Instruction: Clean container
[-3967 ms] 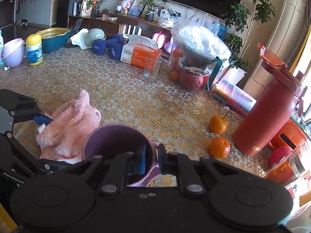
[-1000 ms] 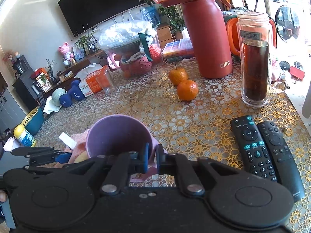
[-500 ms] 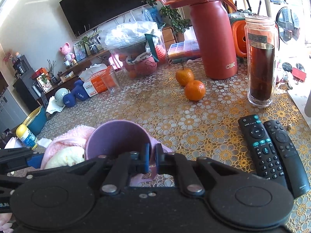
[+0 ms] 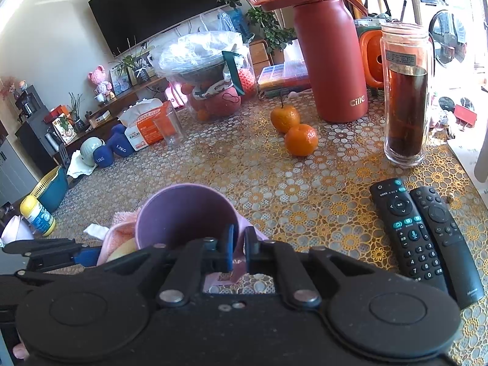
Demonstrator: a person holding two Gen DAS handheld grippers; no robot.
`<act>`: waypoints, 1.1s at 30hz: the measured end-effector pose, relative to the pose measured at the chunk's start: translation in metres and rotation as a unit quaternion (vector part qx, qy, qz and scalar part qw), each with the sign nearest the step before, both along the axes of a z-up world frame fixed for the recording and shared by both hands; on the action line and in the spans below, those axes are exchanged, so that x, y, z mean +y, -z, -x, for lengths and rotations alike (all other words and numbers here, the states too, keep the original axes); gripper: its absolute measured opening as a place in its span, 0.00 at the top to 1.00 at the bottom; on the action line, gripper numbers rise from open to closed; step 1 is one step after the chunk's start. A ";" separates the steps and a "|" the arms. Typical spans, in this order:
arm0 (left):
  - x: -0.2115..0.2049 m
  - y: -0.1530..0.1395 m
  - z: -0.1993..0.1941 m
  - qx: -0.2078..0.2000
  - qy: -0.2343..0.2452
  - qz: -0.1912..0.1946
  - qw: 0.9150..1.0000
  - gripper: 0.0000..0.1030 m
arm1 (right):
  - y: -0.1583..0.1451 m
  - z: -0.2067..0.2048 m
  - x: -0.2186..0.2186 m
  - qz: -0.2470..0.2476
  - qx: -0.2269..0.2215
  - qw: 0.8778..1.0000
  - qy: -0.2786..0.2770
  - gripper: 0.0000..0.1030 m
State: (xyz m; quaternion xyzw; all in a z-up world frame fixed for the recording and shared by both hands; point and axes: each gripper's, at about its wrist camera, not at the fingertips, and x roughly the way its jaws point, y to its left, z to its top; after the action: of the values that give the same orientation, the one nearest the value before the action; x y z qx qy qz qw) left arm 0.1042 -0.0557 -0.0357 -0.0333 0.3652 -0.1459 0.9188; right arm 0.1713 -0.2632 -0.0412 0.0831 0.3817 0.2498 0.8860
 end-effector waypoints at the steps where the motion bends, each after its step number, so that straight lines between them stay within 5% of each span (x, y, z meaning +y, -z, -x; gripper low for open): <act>1: 0.001 0.003 -0.002 0.002 -0.001 -0.006 1.000 0.64 | 0.000 0.000 0.000 -0.001 0.001 1.000 0.000 0.93; 8: 0.002 0.003 0.001 -0.002 0.000 -0.020 1.000 0.64 | 0.000 0.002 -0.002 -0.009 0.015 1.000 0.011 0.94; 12: 0.004 -0.010 0.018 -0.020 0.012 0.004 1.000 0.64 | 0.001 0.011 -0.005 -0.014 0.017 1.000 0.016 0.94; 20: -0.026 -0.028 0.060 -0.049 0.071 0.008 0.996 0.64 | 0.005 0.025 -0.010 -0.030 0.031 0.999 0.031 0.94; 33: -0.025 -0.006 0.031 -0.019 0.050 -0.012 0.998 0.64 | 0.010 0.024 -0.018 -0.037 0.037 0.998 0.044 0.93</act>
State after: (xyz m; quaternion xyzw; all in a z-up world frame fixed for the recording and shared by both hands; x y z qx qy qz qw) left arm 0.0733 -0.0808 -0.0296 -0.0014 0.3506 -0.1884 0.9174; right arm 0.1473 -0.2808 -0.0515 0.1415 0.4005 0.2214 0.8778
